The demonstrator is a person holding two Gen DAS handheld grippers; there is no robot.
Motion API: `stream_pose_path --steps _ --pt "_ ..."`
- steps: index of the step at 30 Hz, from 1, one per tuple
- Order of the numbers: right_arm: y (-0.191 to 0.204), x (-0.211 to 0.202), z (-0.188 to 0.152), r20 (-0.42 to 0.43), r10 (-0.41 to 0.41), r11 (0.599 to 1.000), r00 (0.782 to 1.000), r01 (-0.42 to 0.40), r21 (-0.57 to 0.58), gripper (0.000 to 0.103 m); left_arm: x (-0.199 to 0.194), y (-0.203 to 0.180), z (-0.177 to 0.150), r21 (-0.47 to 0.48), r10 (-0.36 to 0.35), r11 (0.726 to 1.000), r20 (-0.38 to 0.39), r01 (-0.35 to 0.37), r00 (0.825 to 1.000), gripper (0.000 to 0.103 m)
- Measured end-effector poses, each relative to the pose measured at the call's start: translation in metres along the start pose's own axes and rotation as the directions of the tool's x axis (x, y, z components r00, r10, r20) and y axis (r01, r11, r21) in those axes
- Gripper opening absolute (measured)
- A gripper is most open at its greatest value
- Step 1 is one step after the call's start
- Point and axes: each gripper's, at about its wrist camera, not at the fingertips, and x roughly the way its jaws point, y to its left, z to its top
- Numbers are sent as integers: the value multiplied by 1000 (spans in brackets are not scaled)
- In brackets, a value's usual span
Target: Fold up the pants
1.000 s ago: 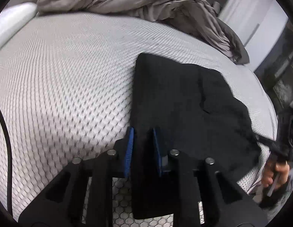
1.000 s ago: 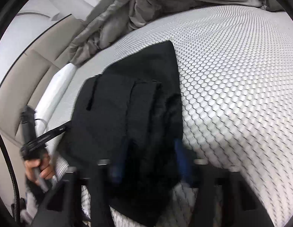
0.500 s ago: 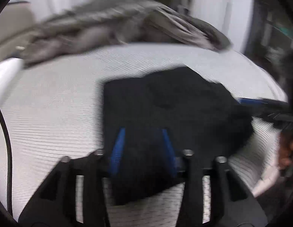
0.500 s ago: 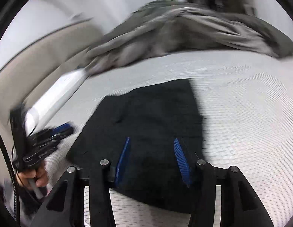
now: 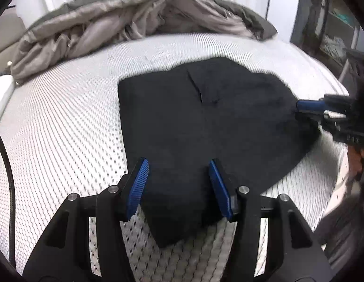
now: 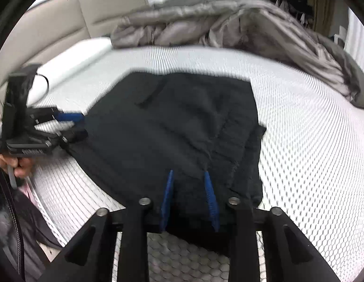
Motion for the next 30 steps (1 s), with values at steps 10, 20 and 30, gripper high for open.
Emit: stream_pose_path --steps 10,20,30 --pt "33 75 35 -86 -152 985 985 143 -94 54 65 -5 42 -23 -15 1000 -42 15 999 56" --pt "3 37 54 24 -24 987 999 20 162 58 45 -11 69 -75 30 997 37 -27 999 58" --pt "9 81 55 -117 -212 973 970 221 69 43 93 42 74 -251 8 968 -71 -25 997 59"
